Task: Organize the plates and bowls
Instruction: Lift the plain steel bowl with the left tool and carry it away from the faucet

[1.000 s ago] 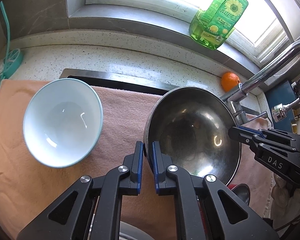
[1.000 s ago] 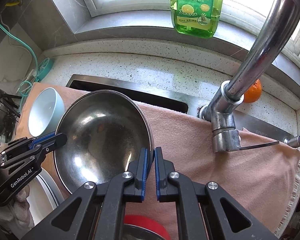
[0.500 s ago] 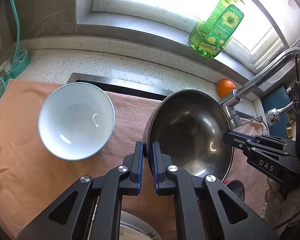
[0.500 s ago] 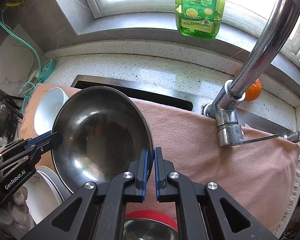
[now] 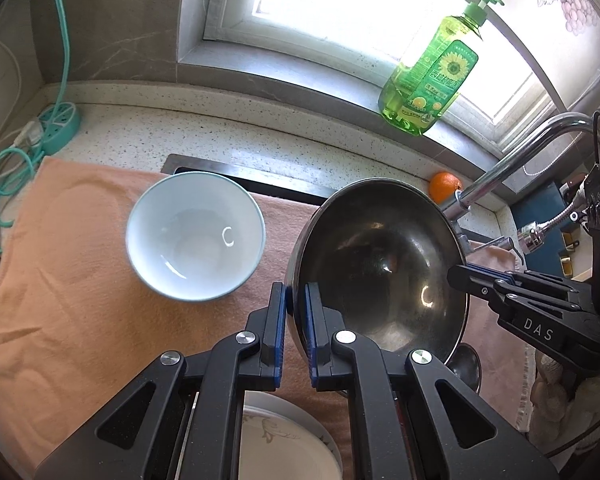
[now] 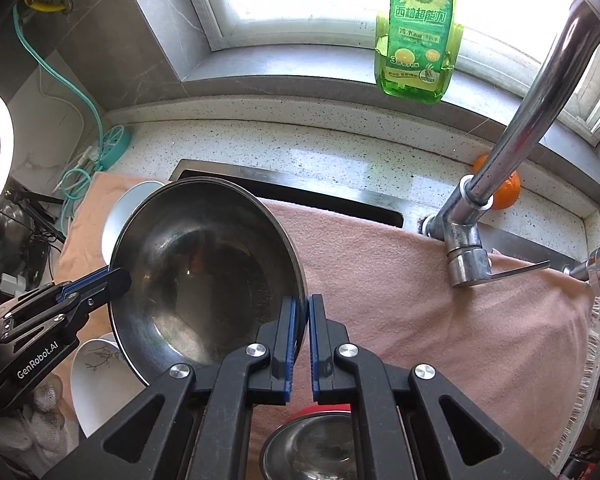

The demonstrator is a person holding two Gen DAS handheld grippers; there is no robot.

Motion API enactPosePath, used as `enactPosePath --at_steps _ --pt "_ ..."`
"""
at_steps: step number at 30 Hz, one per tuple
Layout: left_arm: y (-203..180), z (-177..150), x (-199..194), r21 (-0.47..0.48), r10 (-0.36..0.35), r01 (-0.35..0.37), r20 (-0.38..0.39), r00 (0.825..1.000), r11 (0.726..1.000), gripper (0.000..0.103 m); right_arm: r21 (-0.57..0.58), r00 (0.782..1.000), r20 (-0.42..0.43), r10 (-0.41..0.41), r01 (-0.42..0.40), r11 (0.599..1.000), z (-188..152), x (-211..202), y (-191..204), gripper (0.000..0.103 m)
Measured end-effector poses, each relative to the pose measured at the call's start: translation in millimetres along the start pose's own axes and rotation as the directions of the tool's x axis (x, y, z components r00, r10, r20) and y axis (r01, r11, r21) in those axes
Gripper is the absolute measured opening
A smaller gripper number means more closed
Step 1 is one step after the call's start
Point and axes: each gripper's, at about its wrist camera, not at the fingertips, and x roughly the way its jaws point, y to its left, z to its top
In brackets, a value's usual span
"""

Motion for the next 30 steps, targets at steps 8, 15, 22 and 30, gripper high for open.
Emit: enactPosePath --at_steps 8,15,22,30 --pt "15 -5 -23 -0.013 -0.008 0.009 0.030 1.000 1.000 0.008 -0.018 1.000 0.021 0.004 -0.004 1.000 -5 -15 24 0.006" --pt "34 -12 -38 -0.027 -0.005 0.006 0.045 0.999 1.000 0.008 -0.038 1.000 0.023 0.011 -0.011 0.999 -10 -20 47 0.006" --pt "53 -17 -57 -0.042 0.009 -0.006 0.071 0.997 0.999 0.008 -0.061 0.999 0.026 0.023 -0.022 0.998 -12 -22 72 0.006" --pt "84 -26 -76 -0.074 0.027 -0.021 0.083 0.996 0.997 0.008 -0.087 0.999 0.017 0.051 -0.050 0.995 -12 -18 108 0.006"
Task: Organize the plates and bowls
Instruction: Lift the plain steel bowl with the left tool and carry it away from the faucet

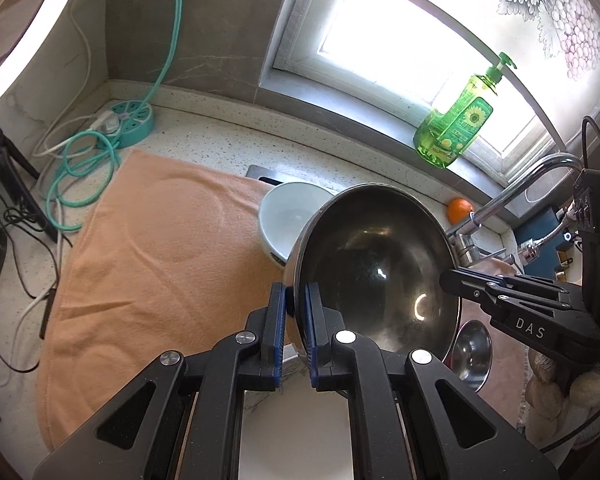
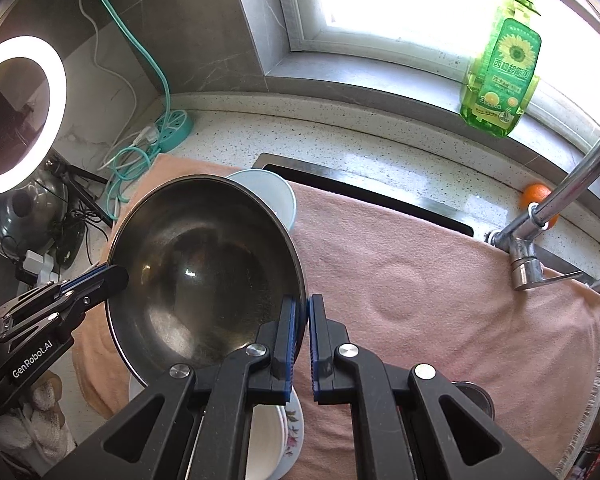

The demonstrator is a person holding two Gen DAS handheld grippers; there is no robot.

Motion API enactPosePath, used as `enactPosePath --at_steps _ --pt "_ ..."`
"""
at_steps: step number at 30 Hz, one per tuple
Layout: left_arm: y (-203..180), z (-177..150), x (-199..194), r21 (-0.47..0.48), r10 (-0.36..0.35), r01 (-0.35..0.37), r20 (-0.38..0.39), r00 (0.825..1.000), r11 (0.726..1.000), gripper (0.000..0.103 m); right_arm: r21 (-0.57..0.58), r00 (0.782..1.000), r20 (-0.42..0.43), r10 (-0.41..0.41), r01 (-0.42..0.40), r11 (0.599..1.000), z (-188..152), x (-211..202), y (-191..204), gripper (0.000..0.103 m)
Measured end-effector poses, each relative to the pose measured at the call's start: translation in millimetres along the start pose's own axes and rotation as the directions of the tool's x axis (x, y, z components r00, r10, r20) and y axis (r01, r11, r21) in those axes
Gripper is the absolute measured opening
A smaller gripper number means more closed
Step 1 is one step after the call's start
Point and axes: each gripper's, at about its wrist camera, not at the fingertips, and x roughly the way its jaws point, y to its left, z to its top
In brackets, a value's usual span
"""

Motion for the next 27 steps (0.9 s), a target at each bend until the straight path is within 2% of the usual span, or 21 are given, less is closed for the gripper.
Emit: enactPosePath --at_steps 13,27 --pt "60 -10 -35 -0.064 0.049 -0.047 0.038 0.998 0.997 0.008 -0.064 0.999 -0.030 0.045 -0.046 0.997 4 18 70 0.006" --pt "130 -39 -60 -0.171 0.096 -0.088 0.038 0.995 0.981 0.008 -0.137 0.992 -0.086 0.092 -0.104 0.985 -4 46 146 0.006"
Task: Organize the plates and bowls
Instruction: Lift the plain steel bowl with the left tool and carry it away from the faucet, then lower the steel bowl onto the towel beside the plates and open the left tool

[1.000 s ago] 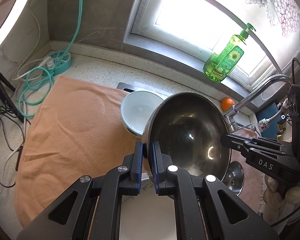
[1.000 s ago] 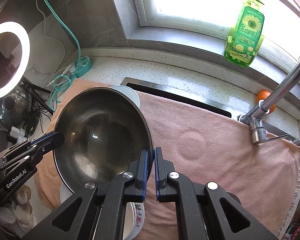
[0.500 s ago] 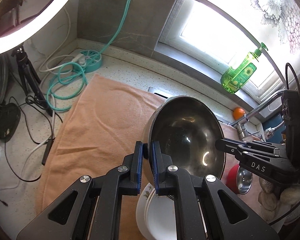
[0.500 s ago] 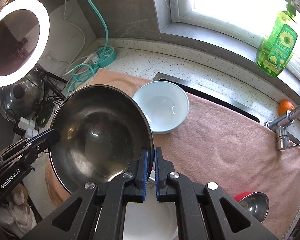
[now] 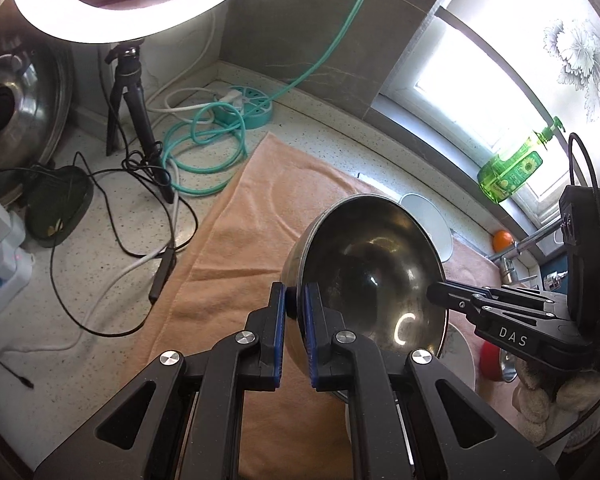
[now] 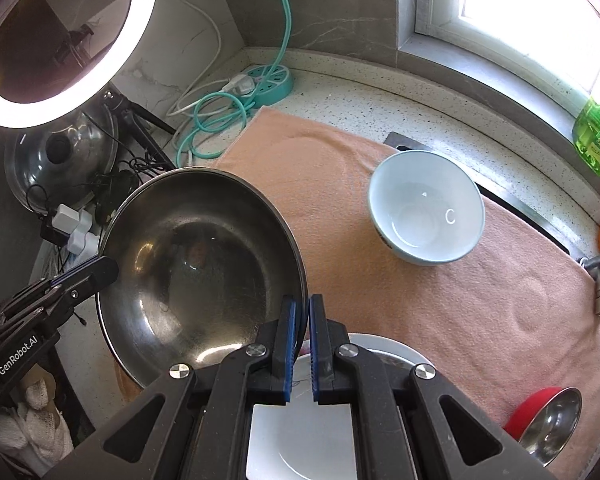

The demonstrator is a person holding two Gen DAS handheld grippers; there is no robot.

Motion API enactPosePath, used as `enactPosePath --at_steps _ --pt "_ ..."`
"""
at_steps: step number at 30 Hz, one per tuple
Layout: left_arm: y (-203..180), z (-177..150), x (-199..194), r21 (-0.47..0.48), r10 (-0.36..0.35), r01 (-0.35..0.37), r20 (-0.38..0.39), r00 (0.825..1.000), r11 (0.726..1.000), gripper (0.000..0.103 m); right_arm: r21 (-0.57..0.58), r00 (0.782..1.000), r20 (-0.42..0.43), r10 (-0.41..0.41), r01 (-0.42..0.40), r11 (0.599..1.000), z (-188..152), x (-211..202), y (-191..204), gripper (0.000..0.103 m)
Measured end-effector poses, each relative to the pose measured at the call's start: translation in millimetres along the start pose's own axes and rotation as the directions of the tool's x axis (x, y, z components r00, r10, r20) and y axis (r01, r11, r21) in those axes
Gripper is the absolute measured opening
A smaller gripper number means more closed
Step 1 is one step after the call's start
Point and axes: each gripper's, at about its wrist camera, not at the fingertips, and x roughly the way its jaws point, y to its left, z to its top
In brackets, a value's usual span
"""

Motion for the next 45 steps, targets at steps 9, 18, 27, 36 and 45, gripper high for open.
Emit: enactPosePath --at_steps 9,18,27,36,45 --pt "40 -12 -3 -0.070 0.027 -0.028 -0.017 1.000 0.997 0.008 -0.052 0.999 -0.048 0.021 -0.024 0.998 -2 25 37 0.006" --pt "64 -25 5 -0.119 0.039 -0.045 -0.053 0.998 0.992 0.008 -0.073 0.995 -0.092 0.031 -0.037 0.997 -9 47 55 0.006" --pt "78 -31 18 -0.149 0.039 -0.052 -0.093 0.995 0.987 0.008 -0.075 0.992 -0.118 0.037 -0.046 0.996 -12 58 60 0.006" --pt "81 -32 25 -0.158 0.048 -0.065 -0.109 0.993 0.985 0.008 -0.062 0.992 -0.123 0.042 -0.050 0.997 -11 67 62 0.006" --pt "84 -32 28 -0.162 0.049 -0.067 -0.117 0.992 0.984 0.007 -0.071 0.992 -0.115 0.050 -0.058 0.996 -9 68 63 0.007"
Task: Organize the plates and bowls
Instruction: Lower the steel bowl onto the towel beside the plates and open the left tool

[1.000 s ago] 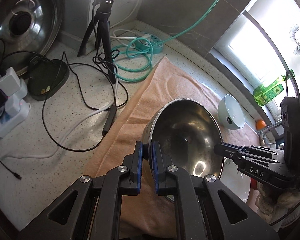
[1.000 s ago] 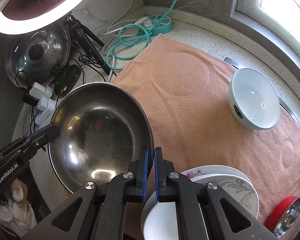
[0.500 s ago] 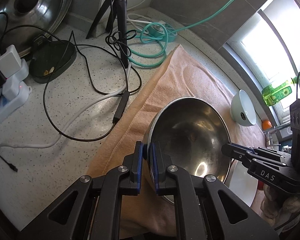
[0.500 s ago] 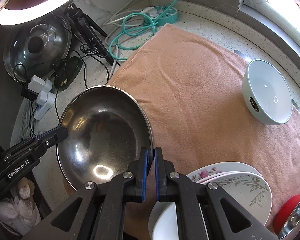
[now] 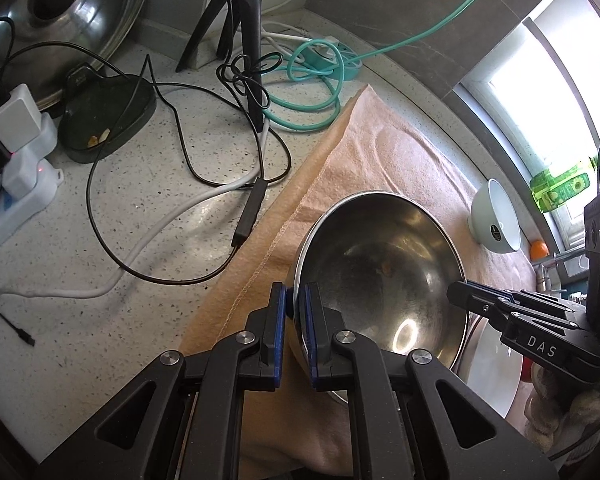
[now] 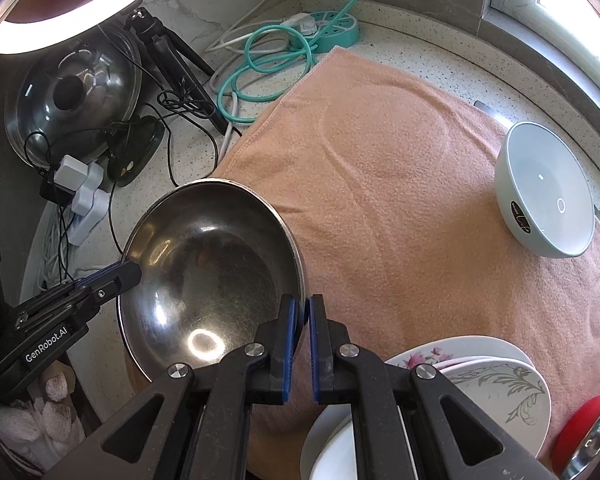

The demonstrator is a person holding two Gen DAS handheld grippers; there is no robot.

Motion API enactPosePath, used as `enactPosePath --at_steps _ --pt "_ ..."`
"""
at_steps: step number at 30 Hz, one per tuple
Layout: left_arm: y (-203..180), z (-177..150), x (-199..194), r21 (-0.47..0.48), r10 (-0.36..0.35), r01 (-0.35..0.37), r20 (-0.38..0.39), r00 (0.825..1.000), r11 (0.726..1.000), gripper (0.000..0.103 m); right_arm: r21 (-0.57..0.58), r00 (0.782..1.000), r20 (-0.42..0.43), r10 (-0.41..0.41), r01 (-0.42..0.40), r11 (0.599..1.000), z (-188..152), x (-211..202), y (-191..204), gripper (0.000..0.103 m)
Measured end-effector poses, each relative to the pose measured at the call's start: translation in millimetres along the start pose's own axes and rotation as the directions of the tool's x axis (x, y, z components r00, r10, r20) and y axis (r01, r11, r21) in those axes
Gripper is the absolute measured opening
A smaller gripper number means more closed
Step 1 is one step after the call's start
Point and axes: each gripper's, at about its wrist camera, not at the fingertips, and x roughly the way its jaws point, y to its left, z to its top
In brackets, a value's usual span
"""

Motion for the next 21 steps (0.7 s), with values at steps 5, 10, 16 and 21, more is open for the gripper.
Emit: enactPosePath --at_steps 5,10,16,21 --pt "2 2 0 -0.003 -0.005 0.005 -0.008 1.000 1.000 0.009 -0.009 1.000 0.002 0.014 -0.014 1.000 0 -1 0 0.010" --pt "2 2 -6 0.002 0.009 -0.009 0.012 1.000 1.000 0.009 -0.009 1.000 0.016 0.027 -0.027 1.000 0 -7 -1 0.014" --pt "3 5 -17 -0.007 0.012 -0.012 0.045 0.999 1.000 0.011 0.006 0.998 0.063 0.030 -0.031 1.000 0 -26 -8 0.015" --pt "-3 6 -32 -0.006 -0.012 0.012 0.087 0.996 1.000 0.011 0.032 0.991 0.118 0.056 -0.061 0.998 -6 -47 -20 0.016"
